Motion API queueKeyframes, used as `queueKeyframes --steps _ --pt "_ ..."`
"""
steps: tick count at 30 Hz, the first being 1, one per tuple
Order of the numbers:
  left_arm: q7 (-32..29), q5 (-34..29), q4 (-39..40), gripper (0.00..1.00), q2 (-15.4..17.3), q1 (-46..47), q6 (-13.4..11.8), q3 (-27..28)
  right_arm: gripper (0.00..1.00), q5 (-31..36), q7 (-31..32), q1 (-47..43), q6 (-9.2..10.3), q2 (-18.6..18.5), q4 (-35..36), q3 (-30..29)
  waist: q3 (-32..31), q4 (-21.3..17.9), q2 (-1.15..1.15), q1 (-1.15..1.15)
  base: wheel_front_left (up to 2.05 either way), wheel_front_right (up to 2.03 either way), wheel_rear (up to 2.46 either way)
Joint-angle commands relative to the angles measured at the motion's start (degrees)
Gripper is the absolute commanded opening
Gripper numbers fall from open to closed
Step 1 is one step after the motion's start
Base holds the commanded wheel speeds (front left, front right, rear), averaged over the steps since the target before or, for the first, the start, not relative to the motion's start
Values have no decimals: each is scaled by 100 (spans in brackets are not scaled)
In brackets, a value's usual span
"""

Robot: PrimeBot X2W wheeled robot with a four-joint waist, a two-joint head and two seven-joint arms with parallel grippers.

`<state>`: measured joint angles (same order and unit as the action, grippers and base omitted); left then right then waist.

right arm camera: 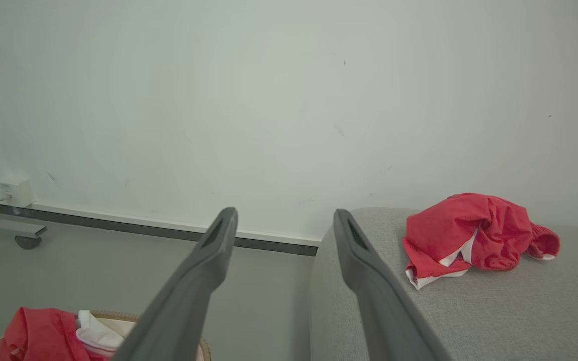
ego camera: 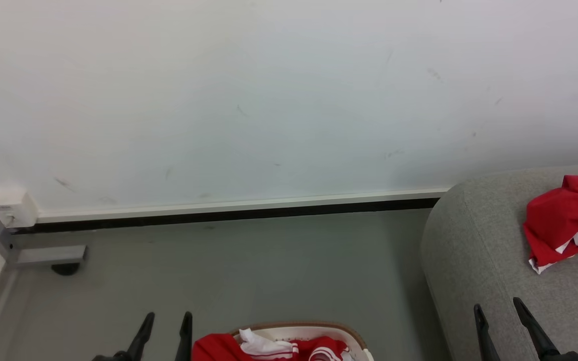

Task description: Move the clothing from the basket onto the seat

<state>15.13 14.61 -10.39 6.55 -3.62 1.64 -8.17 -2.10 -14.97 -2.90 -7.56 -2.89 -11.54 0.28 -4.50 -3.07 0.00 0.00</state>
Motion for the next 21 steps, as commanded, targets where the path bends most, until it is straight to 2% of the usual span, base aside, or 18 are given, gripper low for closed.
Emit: queueKeyframes --steps 1,21 --pt "3 -92 -28 100 -11 -40 42 52 100 -21 -17 -56 14 3 -29 6 11 -20 0 0 0 0 0" --pt "3 -459 -226 100 -275 153 350 268 100 -38 -17 128 15 7 20 -44 157 -142 0 0 0 0 0"
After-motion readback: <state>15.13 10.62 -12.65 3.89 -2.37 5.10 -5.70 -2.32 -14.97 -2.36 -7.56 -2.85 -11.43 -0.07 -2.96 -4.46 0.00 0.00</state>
